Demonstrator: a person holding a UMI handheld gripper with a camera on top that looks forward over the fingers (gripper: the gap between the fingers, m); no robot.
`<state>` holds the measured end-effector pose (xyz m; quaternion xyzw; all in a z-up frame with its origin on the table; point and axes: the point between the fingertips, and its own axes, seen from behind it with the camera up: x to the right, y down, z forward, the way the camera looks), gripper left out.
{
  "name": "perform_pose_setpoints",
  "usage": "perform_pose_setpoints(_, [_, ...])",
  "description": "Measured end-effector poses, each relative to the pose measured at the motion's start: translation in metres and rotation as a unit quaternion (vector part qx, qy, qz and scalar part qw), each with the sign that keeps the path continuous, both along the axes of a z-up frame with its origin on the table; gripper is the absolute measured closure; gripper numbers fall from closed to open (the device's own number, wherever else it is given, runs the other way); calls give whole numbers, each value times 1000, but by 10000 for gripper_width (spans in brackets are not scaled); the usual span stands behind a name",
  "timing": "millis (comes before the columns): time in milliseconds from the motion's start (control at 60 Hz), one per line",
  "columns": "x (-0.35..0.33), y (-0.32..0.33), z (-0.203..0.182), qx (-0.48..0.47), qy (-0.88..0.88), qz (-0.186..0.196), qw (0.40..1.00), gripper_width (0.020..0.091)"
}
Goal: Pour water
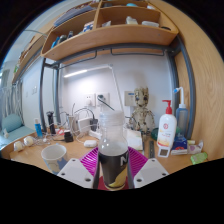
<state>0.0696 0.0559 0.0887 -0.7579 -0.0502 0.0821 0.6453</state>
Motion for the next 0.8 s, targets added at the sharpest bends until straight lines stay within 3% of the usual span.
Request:
perform_pose_setpoints(33, [0,-1,0,-4,6,-1,1000,669])
perform_pose_setpoints(200, [11,-21,-4,-20,12,-23,999,323])
perform_pose_setpoints(233, [14,-28,-5,-21,11,-29,999,293])
perform_pose_setpoints(650, [33,-172,10,-28,-1,-135,990,295])
perform_pose_setpoints(800, [25,-201,21,-18,0,-140,990,294])
